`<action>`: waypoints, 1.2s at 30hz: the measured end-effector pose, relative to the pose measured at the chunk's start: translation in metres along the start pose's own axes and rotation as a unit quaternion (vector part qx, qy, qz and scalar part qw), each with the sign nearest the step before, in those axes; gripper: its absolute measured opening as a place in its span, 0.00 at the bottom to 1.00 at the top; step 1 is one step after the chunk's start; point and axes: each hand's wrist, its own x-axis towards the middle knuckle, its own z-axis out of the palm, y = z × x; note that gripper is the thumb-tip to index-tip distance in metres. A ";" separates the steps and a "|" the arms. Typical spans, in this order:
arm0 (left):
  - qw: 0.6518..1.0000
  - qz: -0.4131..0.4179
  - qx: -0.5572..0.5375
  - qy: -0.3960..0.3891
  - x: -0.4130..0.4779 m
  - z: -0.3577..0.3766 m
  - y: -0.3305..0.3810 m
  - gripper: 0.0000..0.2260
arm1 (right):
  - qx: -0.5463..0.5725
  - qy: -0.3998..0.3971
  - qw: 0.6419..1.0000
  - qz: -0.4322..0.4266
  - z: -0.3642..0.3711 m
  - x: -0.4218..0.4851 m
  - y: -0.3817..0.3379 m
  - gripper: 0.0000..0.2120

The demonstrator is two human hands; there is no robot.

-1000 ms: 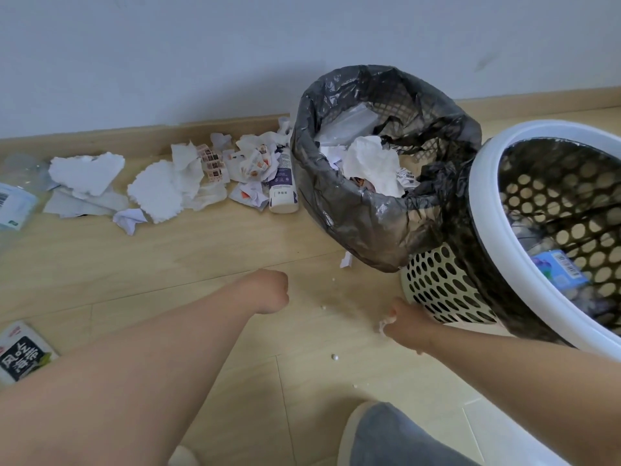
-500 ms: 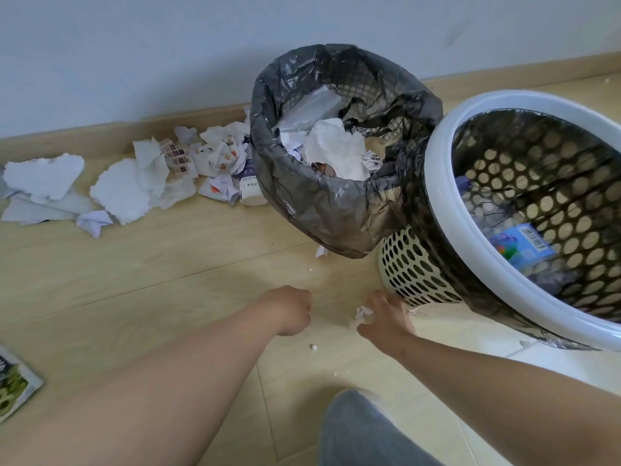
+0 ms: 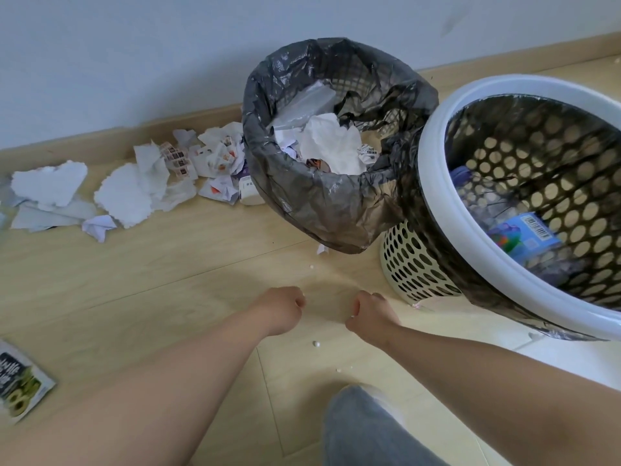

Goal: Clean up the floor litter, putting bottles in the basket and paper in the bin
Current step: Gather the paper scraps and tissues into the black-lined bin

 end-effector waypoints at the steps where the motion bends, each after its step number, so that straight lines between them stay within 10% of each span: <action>1: 1.000 -0.005 -0.020 0.008 0.000 -0.004 -0.001 0.16 | 0.028 -0.005 1.000 0.008 -0.001 0.001 -0.004 0.05; 6: 0.997 -0.024 -0.045 0.050 0.005 -0.024 -0.014 0.14 | 0.150 0.009 0.988 0.025 -0.007 0.008 -0.024 0.08; 20: 0.997 -0.038 -0.021 0.064 -0.002 -0.069 -0.053 0.14 | -0.068 0.063 0.991 -0.100 -0.029 0.031 -0.077 0.05; 36: 0.994 -0.062 -0.093 0.009 0.011 -0.059 -0.091 0.06 | -0.007 0.096 0.994 -0.051 -0.022 0.062 -0.092 0.19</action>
